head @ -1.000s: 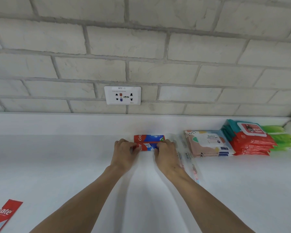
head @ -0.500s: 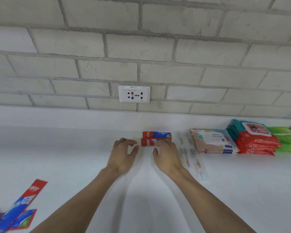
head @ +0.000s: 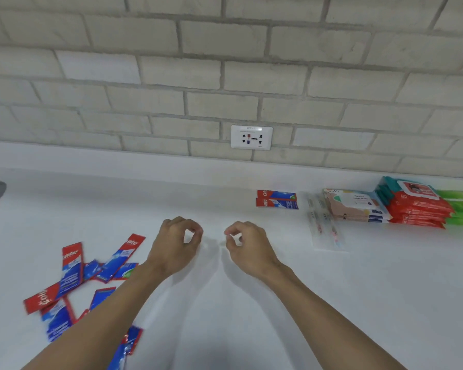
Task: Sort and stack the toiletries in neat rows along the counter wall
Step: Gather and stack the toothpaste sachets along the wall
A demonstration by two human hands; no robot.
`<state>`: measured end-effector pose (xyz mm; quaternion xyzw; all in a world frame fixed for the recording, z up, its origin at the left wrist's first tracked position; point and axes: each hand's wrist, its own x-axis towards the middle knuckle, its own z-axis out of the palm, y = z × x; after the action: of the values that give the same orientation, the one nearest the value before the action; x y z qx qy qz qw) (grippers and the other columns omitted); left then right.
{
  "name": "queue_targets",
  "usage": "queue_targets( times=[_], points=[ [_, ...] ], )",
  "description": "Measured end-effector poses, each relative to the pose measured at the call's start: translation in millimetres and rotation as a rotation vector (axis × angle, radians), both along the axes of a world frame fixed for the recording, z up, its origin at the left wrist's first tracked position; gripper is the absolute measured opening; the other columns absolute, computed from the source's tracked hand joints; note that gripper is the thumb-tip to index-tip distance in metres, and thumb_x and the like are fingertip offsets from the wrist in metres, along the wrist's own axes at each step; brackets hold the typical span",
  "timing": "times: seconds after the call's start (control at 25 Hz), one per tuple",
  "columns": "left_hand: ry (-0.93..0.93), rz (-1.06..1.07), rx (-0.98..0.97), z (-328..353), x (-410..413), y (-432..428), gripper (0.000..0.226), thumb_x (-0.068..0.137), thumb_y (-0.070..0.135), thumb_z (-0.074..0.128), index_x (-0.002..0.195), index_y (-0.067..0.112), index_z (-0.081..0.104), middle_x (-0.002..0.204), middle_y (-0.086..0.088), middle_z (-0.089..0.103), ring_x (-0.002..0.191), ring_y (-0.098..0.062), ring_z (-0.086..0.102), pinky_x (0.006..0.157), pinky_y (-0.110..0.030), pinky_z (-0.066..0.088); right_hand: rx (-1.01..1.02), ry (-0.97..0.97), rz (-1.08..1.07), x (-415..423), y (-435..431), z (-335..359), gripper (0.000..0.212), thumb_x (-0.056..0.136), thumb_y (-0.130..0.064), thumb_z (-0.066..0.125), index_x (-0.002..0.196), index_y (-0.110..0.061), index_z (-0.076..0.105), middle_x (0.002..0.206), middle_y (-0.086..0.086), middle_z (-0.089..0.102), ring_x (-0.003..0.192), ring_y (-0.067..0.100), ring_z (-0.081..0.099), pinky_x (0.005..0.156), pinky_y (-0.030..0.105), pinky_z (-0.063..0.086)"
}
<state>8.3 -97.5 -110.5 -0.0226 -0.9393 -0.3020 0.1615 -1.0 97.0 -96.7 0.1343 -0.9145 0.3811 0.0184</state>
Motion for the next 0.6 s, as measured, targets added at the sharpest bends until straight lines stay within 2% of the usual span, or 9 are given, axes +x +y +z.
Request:
queue_targets(
  times=[0.12, 0.2, 0.32, 0.48, 0.6],
  points=[
    [0.006, 0.05, -0.016, -1, 20, -36, 0.01, 0.087, 0.018, 0.063, 0.091, 0.019, 0.072, 0.092, 0.005, 0.068, 0.083, -0.013, 0.054, 0.085, -0.031, 0.045, -0.005, -0.035, 0.083, 26, -34, -5, 0.019, 0.093, -0.024, 0.056, 0.108, -0.022, 0.068, 0.11, -0.005, 0.064, 0.095, 0.009, 0.055, 0.09, 0.024, 0.048],
    [-0.016, 0.109, -0.041, -4, 27, -66, 0.011, 0.086, 0.019, 0.063, 0.093, 0.019, 0.071, 0.091, 0.002, 0.069, 0.083, -0.016, 0.059, 0.087, -0.034, 0.046, 0.015, -0.065, 0.147, 41, -58, -9, 0.021, 0.094, -0.024, 0.055, 0.11, -0.021, 0.068, 0.112, -0.003, 0.064, 0.098, 0.01, 0.056, 0.091, 0.024, 0.047],
    [-0.142, 0.193, -0.117, -13, 28, -104, 0.021, 0.088, 0.026, 0.062, 0.106, 0.015, 0.066, 0.1, -0.003, 0.07, 0.091, -0.021, 0.063, 0.092, -0.036, 0.047, 0.11, -0.112, 0.227, 57, -84, -17, 0.027, 0.094, -0.028, 0.052, 0.117, -0.022, 0.064, 0.12, 0.001, 0.06, 0.114, 0.017, 0.054, 0.096, 0.027, 0.044],
    [-0.419, 0.305, -0.216, -26, 23, -135, 0.046, 0.088, 0.041, 0.06, 0.127, 0.019, 0.051, 0.12, -0.004, 0.064, 0.108, -0.022, 0.06, 0.095, -0.038, 0.048, 0.369, -0.131, 0.303, 68, -102, -25, 0.041, 0.096, -0.032, 0.049, 0.136, -0.021, 0.051, 0.135, 0.007, 0.047, 0.126, 0.028, 0.038, 0.105, 0.037, 0.037],
    [-0.478, 0.314, -0.288, -32, 20, -138, 0.054, 0.086, 0.045, 0.061, 0.132, 0.019, 0.046, 0.125, -0.005, 0.061, 0.115, -0.024, 0.055, 0.095, -0.039, 0.047, 0.474, -0.13, 0.309, 75, -105, -29, 0.046, 0.097, -0.034, 0.048, 0.141, -0.022, 0.046, 0.146, 0.007, 0.035, 0.134, 0.029, 0.028, 0.112, 0.041, 0.029]
  ],
)
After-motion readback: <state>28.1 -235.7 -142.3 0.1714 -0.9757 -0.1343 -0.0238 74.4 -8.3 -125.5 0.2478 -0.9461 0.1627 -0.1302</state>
